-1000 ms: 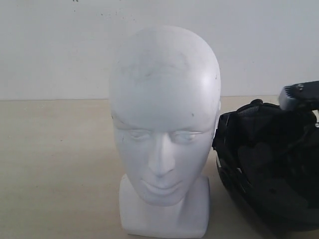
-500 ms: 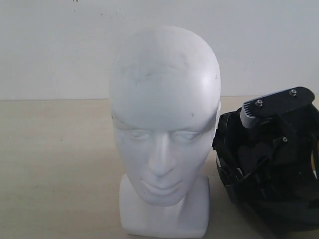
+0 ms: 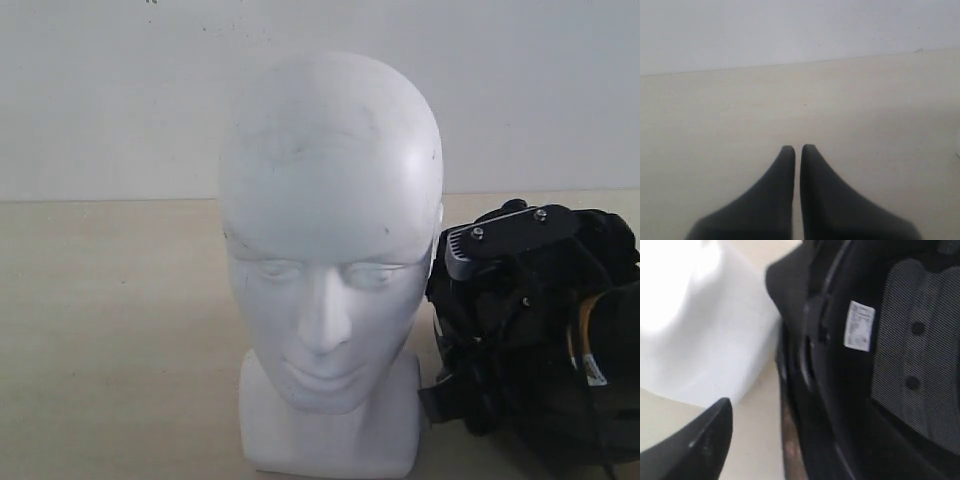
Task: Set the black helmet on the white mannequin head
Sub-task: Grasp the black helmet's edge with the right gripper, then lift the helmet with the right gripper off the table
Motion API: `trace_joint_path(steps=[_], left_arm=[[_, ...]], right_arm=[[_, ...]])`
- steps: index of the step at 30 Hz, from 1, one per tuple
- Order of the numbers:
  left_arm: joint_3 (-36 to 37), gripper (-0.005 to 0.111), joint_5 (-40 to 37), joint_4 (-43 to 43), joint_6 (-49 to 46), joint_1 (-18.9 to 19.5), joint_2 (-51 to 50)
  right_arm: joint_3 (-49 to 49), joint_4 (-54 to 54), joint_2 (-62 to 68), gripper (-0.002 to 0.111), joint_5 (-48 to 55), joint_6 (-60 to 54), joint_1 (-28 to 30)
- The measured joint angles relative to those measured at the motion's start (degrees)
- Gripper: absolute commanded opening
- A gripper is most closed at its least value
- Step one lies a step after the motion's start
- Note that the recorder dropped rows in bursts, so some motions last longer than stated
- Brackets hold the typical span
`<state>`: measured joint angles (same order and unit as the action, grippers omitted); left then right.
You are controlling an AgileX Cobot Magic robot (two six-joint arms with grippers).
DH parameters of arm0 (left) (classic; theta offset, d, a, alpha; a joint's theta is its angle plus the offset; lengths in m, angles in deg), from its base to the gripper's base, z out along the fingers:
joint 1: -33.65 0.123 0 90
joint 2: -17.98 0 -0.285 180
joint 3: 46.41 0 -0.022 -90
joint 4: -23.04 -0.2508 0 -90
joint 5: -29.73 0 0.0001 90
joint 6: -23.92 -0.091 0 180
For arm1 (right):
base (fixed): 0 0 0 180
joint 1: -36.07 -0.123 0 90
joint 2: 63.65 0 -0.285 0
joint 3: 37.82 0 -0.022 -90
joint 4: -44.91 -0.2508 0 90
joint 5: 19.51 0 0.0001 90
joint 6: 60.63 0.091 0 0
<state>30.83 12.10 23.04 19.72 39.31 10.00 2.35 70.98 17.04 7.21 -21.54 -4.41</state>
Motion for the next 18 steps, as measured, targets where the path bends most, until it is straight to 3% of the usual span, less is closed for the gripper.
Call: trace_joint_path(steps=[5,11,13,15,16,17,18], left_arm=[[0.0,0.004,0.0,0.0,0.0,0.0,0.0],[0.0,0.004,0.0,0.0,0.0,0.0,0.0],[0.0,0.004,0.0,0.0,0.0,0.0,0.0],[0.0,0.004,0.0,0.0,0.0,0.0,0.0],[0.0,0.004,0.0,0.0,0.0,0.0,0.0],[0.0,0.004,0.0,0.0,0.0,0.0,0.0],[0.0,0.004,0.0,0.0,0.0,0.0,0.0]], right_arm=[[0.0,5.35,6.34,0.066,-3.81,7.56,0.0],[0.11,35.66,13.2,0.066,-2.48,41.91,0.0],[0.01,40.97,13.82,0.065,-2.32,47.45,0.0],[0.01,44.26,14.46,0.045,-1.81,52.14,-0.09],[0.01,45.19,14.55,0.018,-1.2,53.88,-0.09],[-0.24,47.03,14.91,0.002,0.99,55.91,-0.13],[-0.39,47.72,14.91,0.001,3.07,56.32,-0.13]])
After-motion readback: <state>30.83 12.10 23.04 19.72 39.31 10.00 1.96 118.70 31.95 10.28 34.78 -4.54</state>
